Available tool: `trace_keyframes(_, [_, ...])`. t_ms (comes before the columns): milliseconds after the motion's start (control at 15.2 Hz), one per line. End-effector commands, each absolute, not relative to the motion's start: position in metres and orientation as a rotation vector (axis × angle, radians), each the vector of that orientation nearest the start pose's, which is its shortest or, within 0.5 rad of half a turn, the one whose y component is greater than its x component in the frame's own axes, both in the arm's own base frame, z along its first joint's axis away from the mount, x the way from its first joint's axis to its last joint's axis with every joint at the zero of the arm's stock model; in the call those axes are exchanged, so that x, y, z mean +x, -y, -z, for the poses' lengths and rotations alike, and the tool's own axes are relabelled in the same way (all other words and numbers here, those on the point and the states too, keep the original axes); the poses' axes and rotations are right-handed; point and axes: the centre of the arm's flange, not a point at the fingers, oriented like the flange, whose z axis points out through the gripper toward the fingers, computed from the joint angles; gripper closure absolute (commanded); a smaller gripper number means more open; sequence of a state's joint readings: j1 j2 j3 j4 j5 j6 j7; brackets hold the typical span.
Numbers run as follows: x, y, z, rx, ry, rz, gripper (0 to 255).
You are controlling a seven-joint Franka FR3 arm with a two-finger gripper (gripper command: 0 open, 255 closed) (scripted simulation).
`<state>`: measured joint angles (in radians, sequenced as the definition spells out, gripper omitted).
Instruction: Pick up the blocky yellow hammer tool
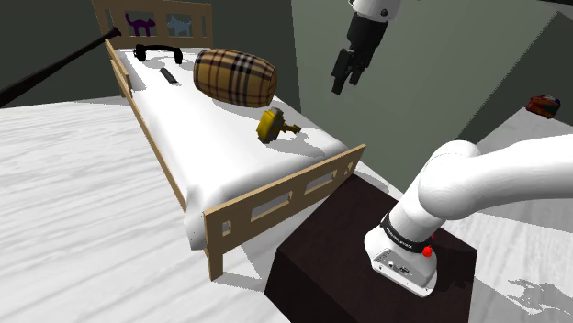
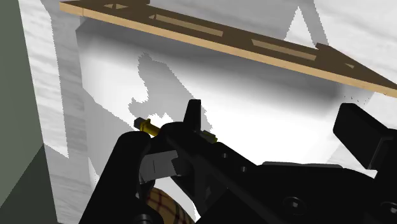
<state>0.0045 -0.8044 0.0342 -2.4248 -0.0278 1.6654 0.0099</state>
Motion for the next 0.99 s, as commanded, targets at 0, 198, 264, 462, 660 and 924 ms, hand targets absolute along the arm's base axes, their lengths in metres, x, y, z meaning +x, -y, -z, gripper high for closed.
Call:
trace_keyframes(0, [0.310,-0.012,-0.572,-3.192,0.033,0.073,0])
trace_keyframes(198, [0.345,0.000,-0.554,-3.173,-0.022,0.058,0])
trace_keyframes(264, [0.357,0.004,-0.548,-3.167,-0.040,0.053,0])
trace_keyframes(462, [0.392,0.018,-0.529,-3.147,-0.095,0.038,0])
trace_keyframes(660, [0.426,0.032,-0.510,-3.126,-0.149,0.024,0])
trace_keyframes(924, [0.470,0.052,-0.483,-3.096,-0.220,0.005,0])
